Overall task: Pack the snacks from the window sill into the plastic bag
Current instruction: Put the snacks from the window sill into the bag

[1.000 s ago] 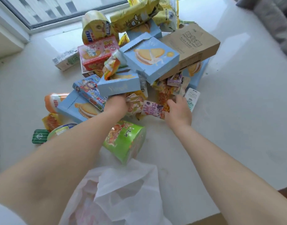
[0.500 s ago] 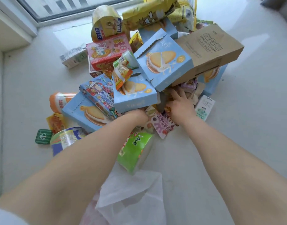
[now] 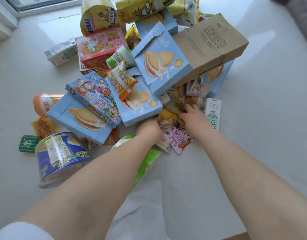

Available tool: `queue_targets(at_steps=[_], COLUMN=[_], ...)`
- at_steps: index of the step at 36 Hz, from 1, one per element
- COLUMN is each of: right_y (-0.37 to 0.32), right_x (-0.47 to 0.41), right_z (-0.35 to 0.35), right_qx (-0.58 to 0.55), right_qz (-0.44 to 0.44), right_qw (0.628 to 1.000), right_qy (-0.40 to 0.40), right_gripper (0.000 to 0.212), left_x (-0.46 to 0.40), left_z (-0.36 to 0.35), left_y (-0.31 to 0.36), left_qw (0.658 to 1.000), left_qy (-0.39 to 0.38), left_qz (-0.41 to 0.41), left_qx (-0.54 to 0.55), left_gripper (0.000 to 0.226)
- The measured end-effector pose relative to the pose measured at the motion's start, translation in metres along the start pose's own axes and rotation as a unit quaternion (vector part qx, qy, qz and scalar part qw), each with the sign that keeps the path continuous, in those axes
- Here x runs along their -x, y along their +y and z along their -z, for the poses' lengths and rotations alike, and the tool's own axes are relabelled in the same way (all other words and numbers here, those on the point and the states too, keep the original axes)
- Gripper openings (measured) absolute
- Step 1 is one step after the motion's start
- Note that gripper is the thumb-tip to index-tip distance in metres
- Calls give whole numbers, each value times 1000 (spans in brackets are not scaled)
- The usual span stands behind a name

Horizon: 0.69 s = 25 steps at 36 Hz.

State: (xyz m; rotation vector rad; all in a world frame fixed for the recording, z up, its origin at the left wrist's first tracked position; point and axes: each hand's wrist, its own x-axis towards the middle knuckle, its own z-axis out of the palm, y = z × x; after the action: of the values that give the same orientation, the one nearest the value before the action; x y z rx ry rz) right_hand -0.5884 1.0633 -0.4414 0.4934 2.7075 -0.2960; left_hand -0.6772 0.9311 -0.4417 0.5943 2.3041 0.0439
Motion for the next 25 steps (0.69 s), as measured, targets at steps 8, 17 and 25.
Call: queue_targets(at_steps=[8, 17, 25], right_y=[14, 17, 19], right_x=[22, 30, 17], right_z=[-1, -11, -1], right_qx=[-9, -60, -90], right_qz=[-15, -34, -54], right_qw=[1000, 997, 994], right_qy=[-20, 31, 29], right_gripper=[30, 26, 92], left_x=[16, 15, 14], left_z=[-25, -23, -18], left_y=[12, 14, 13], left_qw=[993, 989, 981], left_qy=[65, 58, 43], left_qz=[-76, -62, -18], left_qx=[64, 119, 188], left_gripper=[41, 43, 18])
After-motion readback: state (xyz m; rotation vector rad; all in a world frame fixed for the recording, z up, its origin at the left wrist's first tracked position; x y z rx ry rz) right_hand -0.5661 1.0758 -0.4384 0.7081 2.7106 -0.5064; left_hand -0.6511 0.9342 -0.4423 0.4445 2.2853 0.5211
